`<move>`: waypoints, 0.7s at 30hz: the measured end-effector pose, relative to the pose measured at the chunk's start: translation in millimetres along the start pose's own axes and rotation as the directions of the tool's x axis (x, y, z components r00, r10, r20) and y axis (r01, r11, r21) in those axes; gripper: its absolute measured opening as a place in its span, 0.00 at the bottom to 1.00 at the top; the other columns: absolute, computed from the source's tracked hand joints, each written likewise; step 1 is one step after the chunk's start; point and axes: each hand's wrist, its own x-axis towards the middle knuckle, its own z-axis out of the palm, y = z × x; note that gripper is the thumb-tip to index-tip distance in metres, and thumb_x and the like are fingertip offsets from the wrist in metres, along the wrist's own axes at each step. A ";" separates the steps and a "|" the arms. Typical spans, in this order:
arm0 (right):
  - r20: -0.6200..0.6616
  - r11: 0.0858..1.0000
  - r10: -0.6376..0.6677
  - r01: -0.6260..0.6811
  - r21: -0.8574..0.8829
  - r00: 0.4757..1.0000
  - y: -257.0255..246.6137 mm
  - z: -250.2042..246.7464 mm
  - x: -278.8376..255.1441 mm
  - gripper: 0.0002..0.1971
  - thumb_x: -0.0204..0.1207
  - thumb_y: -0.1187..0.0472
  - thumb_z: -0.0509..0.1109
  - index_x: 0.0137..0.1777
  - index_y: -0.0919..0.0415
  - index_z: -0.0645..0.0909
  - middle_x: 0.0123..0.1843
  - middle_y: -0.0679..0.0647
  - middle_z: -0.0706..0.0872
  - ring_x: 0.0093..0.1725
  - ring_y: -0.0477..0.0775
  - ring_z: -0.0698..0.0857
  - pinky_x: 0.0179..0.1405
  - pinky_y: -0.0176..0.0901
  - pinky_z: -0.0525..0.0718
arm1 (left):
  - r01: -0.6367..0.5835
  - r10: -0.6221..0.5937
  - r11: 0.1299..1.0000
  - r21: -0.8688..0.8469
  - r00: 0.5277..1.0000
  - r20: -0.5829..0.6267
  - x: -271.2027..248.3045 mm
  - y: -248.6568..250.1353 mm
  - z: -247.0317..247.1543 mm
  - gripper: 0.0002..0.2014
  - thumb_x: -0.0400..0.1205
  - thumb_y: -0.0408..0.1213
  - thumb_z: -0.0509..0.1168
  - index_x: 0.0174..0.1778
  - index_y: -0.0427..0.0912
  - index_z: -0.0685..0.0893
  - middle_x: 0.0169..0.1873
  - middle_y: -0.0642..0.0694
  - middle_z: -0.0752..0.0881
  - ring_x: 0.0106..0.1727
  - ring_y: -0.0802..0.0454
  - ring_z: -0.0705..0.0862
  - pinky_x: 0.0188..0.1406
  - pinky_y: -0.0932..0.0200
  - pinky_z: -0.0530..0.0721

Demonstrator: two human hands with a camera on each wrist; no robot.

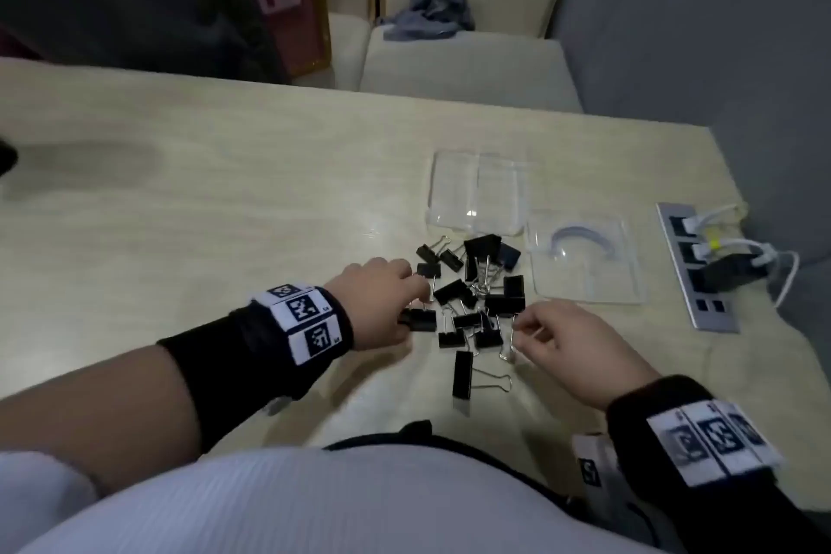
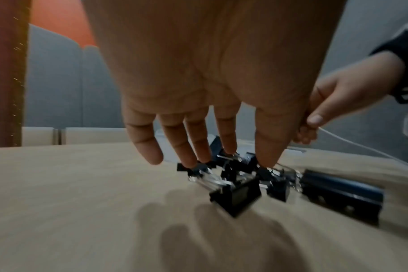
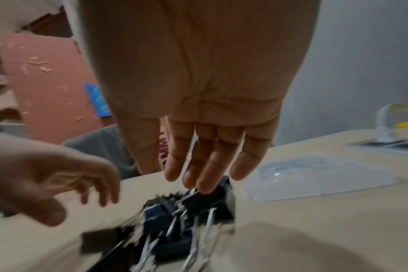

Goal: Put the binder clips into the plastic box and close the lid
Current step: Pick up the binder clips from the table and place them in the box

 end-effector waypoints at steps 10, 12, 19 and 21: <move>0.317 0.893 -0.078 0.208 -0.400 0.945 -29.8 63.5 19.5 0.28 0.66 0.42 0.76 0.61 0.50 0.68 0.60 0.53 0.70 0.55 0.59 0.81 0.47 0.52 0.84 | -0.031 0.026 0.997 0.077 0.997 0.070 21.5 4.2 21.9 0.18 0.76 0.43 0.64 0.62 0.49 0.73 0.57 0.45 0.79 0.55 0.40 0.80 0.47 0.48 0.80; 0.313 0.906 -0.081 0.201 -0.372 0.946 -26.8 67.1 20.6 0.26 0.68 0.45 0.76 0.60 0.51 0.69 0.60 0.54 0.69 0.52 0.59 0.82 0.47 0.52 0.84 | -0.022 0.017 0.998 0.059 0.997 0.081 22.4 4.0 19.9 0.20 0.73 0.44 0.66 0.61 0.48 0.73 0.53 0.45 0.81 0.52 0.40 0.81 0.45 0.49 0.80; 0.266 0.986 -0.121 0.148 -0.082 0.956 -24.6 47.7 25.8 0.22 0.69 0.57 0.72 0.62 0.51 0.72 0.59 0.48 0.75 0.54 0.52 0.81 0.52 0.45 0.81 | 0.017 -0.015 0.998 -0.054 0.999 0.046 21.0 0.3 16.5 0.25 0.70 0.49 0.65 0.62 0.48 0.72 0.49 0.43 0.82 0.45 0.39 0.83 0.43 0.48 0.83; 0.213 0.994 -0.112 0.108 0.028 0.971 -26.5 39.7 26.6 0.21 0.68 0.59 0.72 0.60 0.50 0.73 0.57 0.47 0.78 0.52 0.50 0.81 0.50 0.44 0.80 | 0.010 -0.005 0.993 -0.116 0.999 0.042 21.6 -3.3 13.3 0.25 0.72 0.48 0.64 0.66 0.50 0.72 0.51 0.43 0.81 0.47 0.39 0.83 0.45 0.47 0.83</move>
